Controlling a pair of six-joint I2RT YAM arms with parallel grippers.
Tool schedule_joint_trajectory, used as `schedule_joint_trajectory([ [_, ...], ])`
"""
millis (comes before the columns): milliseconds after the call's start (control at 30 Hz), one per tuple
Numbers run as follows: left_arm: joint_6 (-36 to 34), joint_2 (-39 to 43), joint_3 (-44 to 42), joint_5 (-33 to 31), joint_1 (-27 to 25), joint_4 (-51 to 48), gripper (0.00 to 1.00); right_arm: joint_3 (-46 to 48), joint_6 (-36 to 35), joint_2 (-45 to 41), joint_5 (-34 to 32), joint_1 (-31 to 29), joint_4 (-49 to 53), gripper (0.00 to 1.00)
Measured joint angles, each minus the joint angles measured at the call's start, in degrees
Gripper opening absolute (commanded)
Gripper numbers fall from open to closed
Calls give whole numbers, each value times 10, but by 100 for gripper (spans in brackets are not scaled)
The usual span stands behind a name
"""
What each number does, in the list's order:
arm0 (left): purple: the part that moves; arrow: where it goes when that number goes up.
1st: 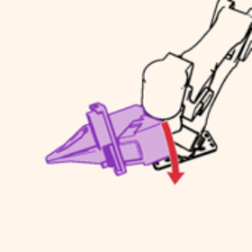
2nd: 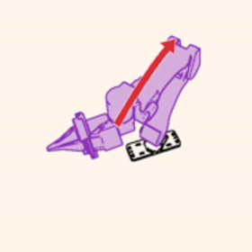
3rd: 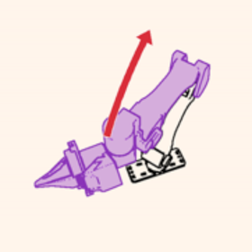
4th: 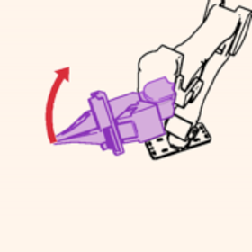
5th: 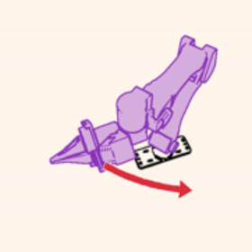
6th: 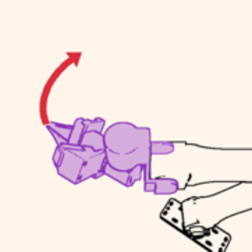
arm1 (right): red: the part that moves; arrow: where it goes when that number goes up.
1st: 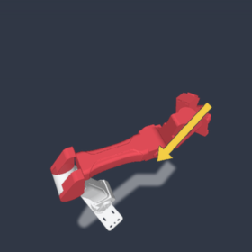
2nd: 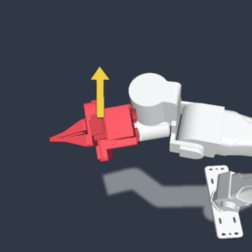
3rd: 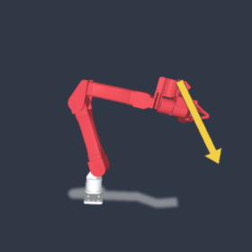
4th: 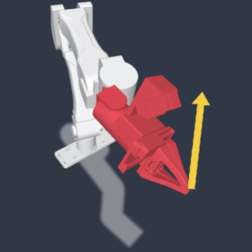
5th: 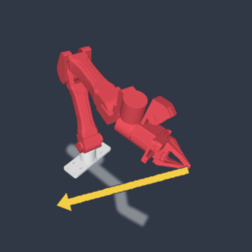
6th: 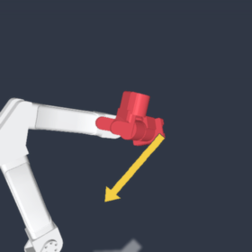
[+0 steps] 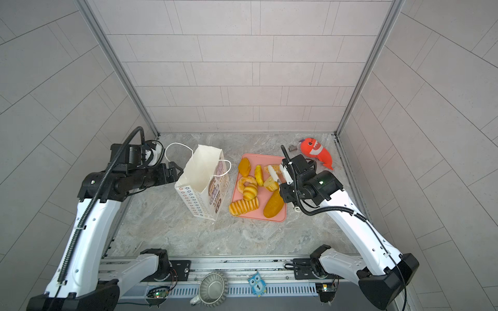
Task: Place the fake bread into the paper bag
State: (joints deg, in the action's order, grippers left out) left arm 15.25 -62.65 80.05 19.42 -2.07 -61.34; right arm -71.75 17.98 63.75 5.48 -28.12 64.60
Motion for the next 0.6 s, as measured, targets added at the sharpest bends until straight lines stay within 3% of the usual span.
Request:
schedule_joint_trajectory([
  [367, -2, -58, 0, -16, -44, 43, 76, 10, -4, -5, -26, 0, 27, 45],
  [500, -1, -75, 0, -29, -64, 56, 69, 24, -6, -8, -34, 0, 28, 45],
  [600, 2, -84, -2, -37, -71, 65, 57, 32, -7, -8, -34, 0, 26, 45],
])
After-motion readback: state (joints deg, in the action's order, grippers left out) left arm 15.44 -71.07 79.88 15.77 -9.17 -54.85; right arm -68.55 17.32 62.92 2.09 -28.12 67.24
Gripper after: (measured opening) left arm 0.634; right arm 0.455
